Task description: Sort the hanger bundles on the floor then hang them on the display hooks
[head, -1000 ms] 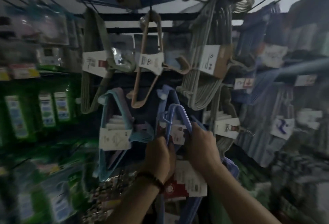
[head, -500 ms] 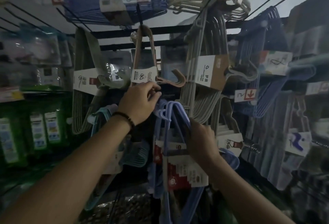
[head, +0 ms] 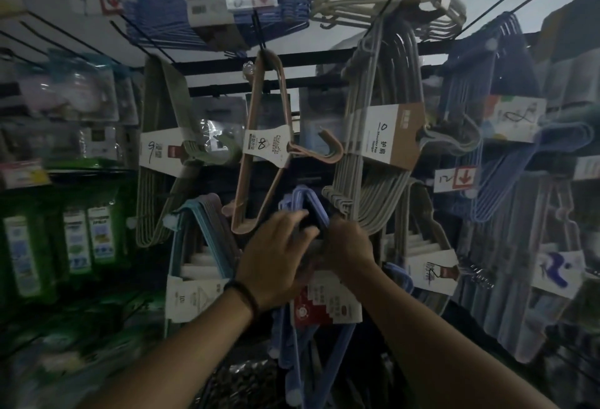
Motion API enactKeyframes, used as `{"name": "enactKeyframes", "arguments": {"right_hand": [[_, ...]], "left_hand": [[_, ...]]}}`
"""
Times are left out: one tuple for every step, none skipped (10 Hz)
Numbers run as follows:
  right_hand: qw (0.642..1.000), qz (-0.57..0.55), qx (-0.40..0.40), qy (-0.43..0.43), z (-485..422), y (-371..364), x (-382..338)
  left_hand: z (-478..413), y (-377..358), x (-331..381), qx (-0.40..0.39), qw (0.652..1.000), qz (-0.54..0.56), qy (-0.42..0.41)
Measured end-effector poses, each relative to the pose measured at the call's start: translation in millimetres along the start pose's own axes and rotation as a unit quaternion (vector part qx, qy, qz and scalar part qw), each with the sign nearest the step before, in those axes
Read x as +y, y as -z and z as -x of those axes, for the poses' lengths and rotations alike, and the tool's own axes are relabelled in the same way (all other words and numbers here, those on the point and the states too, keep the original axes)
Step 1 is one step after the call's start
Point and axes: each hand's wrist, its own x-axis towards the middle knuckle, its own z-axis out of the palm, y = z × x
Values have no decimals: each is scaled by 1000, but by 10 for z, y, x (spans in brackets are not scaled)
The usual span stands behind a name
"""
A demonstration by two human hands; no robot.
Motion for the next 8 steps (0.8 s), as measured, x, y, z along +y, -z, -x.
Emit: {"name": "enactKeyframes", "arguments": {"right_hand": [[999, 44, -11, -20, -28, -35, 23], [998, 60, -18, -31, -1, -75, 49], [997, 49, -25, -47, 31, -112, 57], [998, 21, -41, -40, 51, -120, 50], [997, -4, -67, -24, 96, -121, 48], [997, -39, -69, -17, 255, -128, 73], [998, -53, -17, 15, 570, -133, 80], [995, -70, 47, 49, 976, -158, 68]], "left_hand": [[233, -200, 91, -64, 998, -6, -5], [479, -343, 144, -127, 992, -20, 8], [614, -466, 169, -206, 976, -61, 29], [630, -460, 192, -229, 969, -73, 57], [704, -413, 201, -230, 968, -32, 95], [851, -299, 228, -247, 957, 60, 143], [995, -122, 295, -232, 952, 127, 151], [1065, 19, 322, -270, 933, 154, 182]]}}
